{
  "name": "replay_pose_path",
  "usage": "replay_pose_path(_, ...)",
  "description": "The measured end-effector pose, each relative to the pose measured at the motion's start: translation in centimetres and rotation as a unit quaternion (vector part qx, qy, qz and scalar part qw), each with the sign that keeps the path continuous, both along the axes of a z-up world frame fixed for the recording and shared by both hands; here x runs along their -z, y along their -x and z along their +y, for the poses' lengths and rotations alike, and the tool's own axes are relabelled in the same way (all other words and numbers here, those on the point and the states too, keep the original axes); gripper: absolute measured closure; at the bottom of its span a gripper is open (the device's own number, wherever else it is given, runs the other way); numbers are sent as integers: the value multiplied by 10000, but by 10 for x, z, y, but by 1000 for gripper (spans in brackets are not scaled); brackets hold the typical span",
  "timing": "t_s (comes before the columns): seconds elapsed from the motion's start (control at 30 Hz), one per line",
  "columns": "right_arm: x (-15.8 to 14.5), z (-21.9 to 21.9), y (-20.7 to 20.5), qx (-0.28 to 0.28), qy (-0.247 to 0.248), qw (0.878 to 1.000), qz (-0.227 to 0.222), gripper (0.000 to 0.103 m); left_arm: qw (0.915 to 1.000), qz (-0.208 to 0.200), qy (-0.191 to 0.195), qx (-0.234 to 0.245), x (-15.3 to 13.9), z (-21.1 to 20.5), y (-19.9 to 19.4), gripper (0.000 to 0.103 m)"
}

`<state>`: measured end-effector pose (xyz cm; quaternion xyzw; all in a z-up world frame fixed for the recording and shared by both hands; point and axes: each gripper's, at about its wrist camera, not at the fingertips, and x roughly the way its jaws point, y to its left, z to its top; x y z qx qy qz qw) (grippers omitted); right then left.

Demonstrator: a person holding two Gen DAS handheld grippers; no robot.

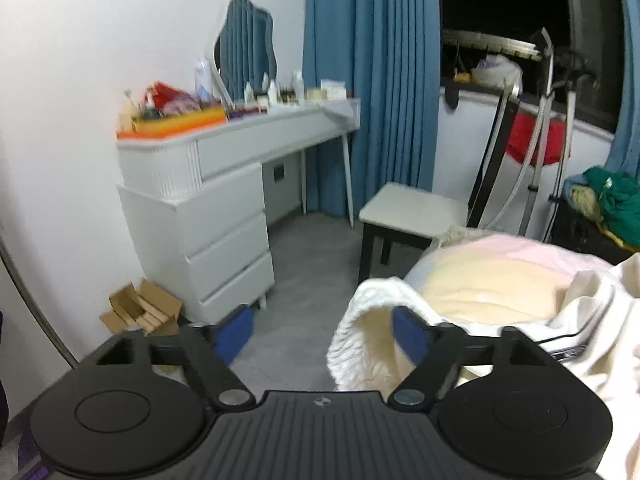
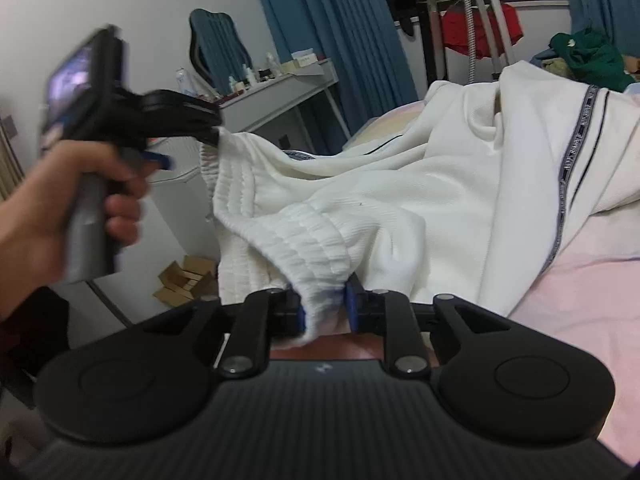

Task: Fold clothes
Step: 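Lift the waistband with both grippers and spread the sweatpants flat on the bed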

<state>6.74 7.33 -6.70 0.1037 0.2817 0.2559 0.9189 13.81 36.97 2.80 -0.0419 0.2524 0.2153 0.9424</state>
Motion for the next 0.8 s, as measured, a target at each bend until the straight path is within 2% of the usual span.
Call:
replay_pose_path(0.07, 2, 6, 4, 181, 159, 9996, -147, 74, 9998, -169, 2, 74, -10, -5, 25, 12)
replay_pose_path(0.13, 8, 16, 8, 373, 434, 9977, -377, 59, 9996, -245, -36, 128, -17, -12, 46, 11)
replay_pose_path(0.2, 12, 27, 12, 482, 691, 9941, -679, 52, 9993, -278, -103, 219, -22, -21, 65, 11)
replay_pose_path(0.4, 19, 60, 24, 642, 1318, 9750, -1672, 48, 9988, -326, -143, 327, -32, -42, 104, 10)
replay_pose_path(0.47, 22, 70, 28, 653, 1503, 9662, -1991, 30, 9987, -371, -136, 330, -37, -45, 112, 10)
replay_pose_path(0.5, 24, 76, 30, 475, 1498, 9649, -2105, 14, 9985, -406, -127, 331, -40, -46, 116, 9)
replay_pose_path(0.6, 28, 86, 31, 219, 1557, 9600, -2315, 12, 9981, -520, -56, 339, -47, -45, 124, 9)
replay_pose_path(0.73, 16, 59, 26, 117, 975, 9758, -1956, 13, 9970, -657, 86, 406, -53, -47, 126, 9)
replay_pose_path(0.8, 6, 39, 24, 33, 804, 9793, -1858, 13, 9962, -732, 175, 447, -53, -54, 127, 9)
